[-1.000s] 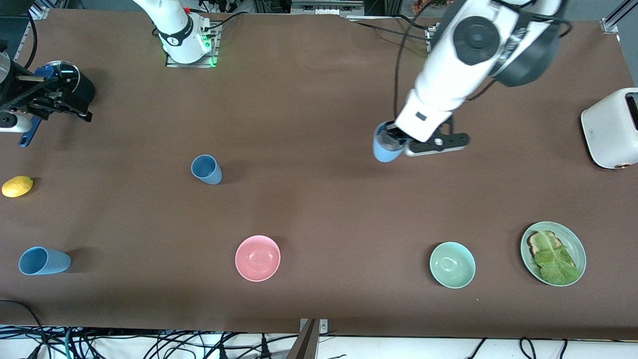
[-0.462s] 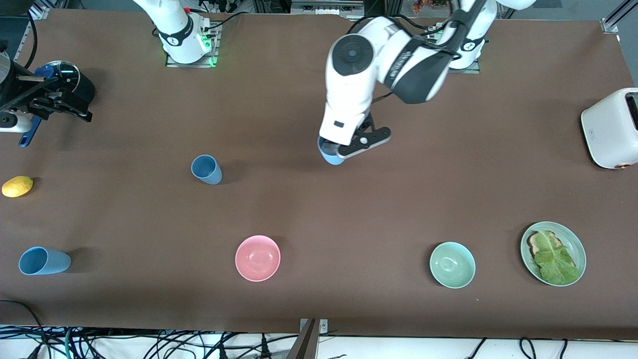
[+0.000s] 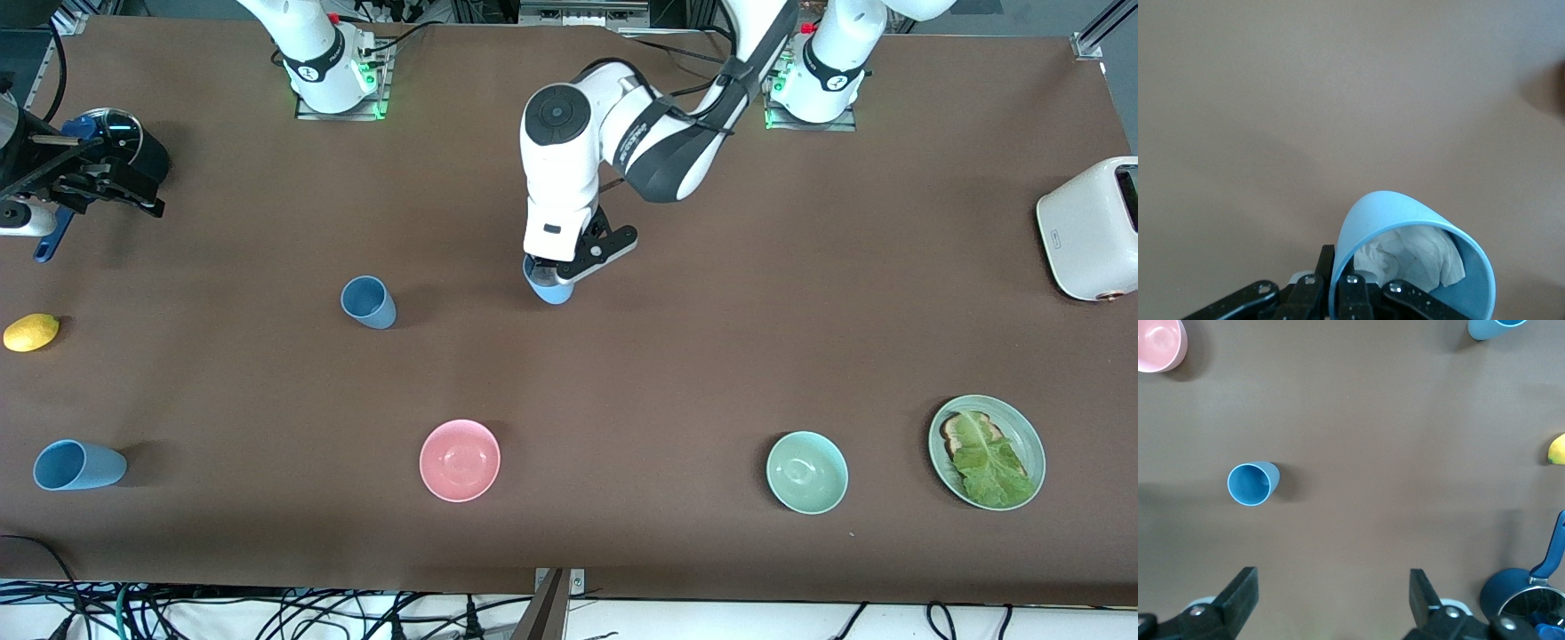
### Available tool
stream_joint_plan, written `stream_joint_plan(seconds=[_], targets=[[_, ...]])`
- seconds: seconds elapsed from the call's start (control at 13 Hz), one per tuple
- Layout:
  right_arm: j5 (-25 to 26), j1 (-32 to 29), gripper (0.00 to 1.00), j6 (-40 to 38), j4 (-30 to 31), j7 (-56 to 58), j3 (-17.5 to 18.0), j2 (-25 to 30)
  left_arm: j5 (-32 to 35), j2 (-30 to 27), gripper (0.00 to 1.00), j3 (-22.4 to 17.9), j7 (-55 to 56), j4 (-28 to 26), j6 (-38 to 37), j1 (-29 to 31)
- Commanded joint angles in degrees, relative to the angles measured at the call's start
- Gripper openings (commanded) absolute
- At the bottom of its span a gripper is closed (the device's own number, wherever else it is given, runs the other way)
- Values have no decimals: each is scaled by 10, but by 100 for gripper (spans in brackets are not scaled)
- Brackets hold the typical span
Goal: Stack blue cups with both arms
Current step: 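Lower the cup onto the table and open the left gripper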
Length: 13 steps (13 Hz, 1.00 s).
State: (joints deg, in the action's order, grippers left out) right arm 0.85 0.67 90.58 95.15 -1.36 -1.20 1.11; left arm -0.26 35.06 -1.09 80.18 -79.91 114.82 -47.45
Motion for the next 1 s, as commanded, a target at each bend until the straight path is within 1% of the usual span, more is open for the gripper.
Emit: stream_joint_plan(seconds=[0.0,0.38,0.92], targets=[[-2,1,100,-10,-12,0,-2,-4,15,35,0,-19,14,26,30,-7],[-2,1,100,-10,-12,0,-2,-4,13,77,0,-46,4,26,77,-2],[-2,1,100,-10,-12,0,-2,-5,5,113,0,-47,5,23,134,4]])
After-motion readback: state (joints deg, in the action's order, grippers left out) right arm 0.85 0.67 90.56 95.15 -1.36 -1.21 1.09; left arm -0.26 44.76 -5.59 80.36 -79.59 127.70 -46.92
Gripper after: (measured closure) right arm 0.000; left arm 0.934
